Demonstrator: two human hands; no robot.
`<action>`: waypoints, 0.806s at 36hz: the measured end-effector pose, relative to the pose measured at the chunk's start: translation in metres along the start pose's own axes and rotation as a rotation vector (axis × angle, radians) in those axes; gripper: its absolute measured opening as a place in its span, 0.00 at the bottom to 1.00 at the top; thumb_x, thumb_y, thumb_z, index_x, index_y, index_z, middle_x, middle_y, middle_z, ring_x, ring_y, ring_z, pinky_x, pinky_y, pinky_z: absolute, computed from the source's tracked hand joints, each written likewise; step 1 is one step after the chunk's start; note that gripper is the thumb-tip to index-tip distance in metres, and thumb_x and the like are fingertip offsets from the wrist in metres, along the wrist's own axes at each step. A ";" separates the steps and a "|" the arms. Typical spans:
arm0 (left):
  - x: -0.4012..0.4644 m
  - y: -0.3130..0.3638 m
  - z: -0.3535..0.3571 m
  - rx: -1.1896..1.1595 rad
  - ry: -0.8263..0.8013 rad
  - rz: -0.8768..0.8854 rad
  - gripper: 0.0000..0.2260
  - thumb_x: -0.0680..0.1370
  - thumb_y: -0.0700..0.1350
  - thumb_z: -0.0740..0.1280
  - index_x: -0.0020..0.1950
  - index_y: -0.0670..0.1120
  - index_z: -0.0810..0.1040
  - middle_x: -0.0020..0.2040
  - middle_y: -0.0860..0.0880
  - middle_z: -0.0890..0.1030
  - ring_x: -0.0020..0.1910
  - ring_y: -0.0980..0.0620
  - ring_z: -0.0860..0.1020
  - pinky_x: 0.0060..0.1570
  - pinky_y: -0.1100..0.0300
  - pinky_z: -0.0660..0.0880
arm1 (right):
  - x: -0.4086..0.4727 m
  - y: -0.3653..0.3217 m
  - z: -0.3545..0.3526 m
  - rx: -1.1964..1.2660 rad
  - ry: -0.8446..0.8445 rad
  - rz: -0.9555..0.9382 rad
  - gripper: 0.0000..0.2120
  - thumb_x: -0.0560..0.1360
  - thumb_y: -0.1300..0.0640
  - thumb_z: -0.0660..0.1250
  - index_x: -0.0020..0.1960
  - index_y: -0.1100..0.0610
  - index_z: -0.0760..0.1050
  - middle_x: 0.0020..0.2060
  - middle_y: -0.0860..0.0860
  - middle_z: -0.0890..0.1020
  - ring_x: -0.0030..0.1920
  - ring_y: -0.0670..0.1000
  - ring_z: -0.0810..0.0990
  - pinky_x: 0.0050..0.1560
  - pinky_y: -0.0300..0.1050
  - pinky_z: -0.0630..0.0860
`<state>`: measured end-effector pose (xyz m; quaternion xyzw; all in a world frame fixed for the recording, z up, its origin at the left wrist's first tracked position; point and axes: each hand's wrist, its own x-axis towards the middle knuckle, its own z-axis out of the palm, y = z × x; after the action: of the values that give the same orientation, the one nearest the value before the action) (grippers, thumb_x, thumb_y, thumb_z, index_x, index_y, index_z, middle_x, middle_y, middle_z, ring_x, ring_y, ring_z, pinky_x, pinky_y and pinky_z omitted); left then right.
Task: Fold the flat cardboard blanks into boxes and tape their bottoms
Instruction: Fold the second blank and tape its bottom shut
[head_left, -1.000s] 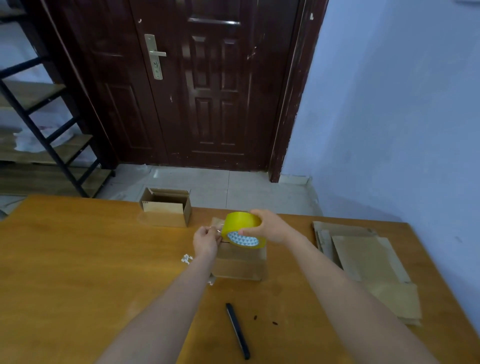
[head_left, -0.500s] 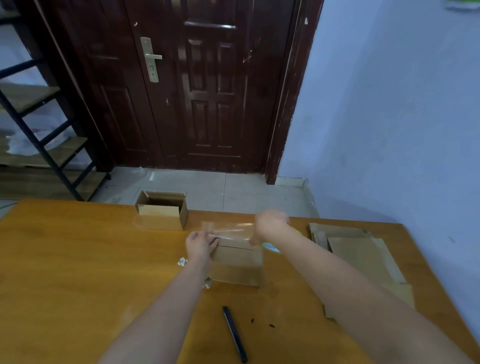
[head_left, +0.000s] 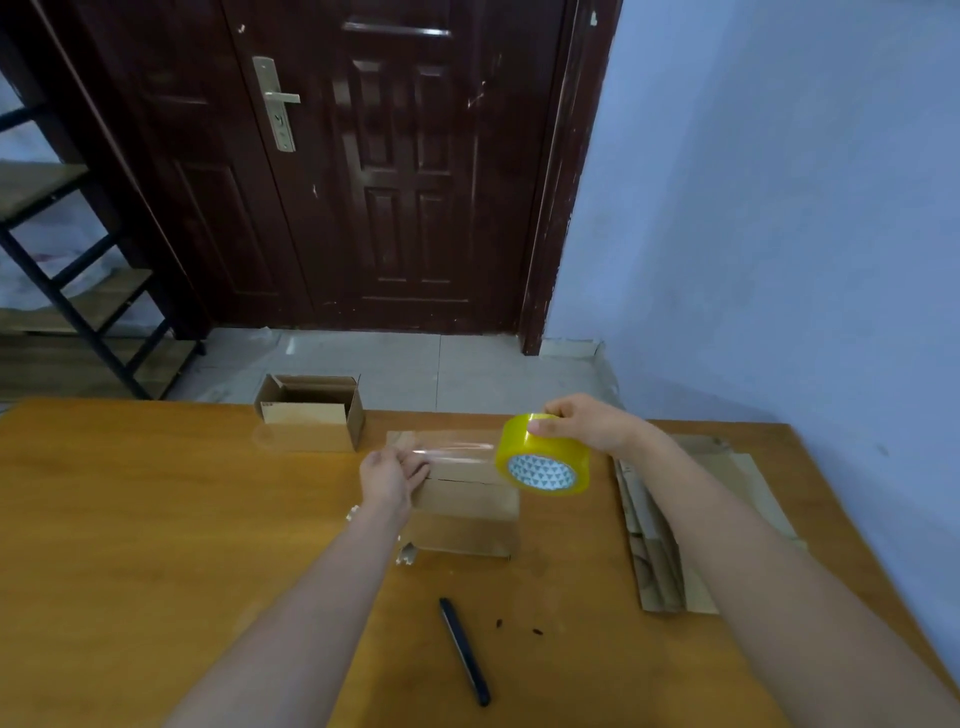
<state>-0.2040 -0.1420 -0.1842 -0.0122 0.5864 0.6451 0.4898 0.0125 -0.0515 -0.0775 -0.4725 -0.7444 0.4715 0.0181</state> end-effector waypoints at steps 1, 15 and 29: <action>0.002 0.000 0.001 0.015 0.011 0.019 0.12 0.83 0.41 0.54 0.65 0.39 0.65 0.59 0.38 0.77 0.53 0.41 0.80 0.57 0.46 0.76 | 0.000 -0.001 0.001 -0.088 -0.021 0.019 0.19 0.76 0.46 0.66 0.50 0.63 0.76 0.43 0.56 0.79 0.42 0.53 0.79 0.44 0.46 0.75; 0.003 -0.006 0.003 -0.099 0.040 -0.051 0.20 0.83 0.40 0.53 0.75 0.40 0.55 0.66 0.36 0.71 0.60 0.41 0.76 0.63 0.49 0.73 | 0.003 0.013 0.014 -0.628 -0.036 0.185 0.27 0.73 0.38 0.65 0.58 0.62 0.75 0.49 0.55 0.80 0.46 0.53 0.77 0.41 0.43 0.73; 0.007 -0.013 -0.005 -0.200 0.053 -0.067 0.18 0.84 0.42 0.49 0.72 0.35 0.59 0.49 0.37 0.78 0.53 0.41 0.78 0.57 0.50 0.75 | 0.022 0.032 0.040 -0.592 -0.059 0.259 0.26 0.71 0.38 0.68 0.53 0.61 0.76 0.48 0.55 0.80 0.45 0.54 0.77 0.46 0.47 0.77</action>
<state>-0.2020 -0.1437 -0.1991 -0.0976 0.5313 0.6831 0.4915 0.0036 -0.0599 -0.1320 -0.5342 -0.7831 0.2461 -0.2019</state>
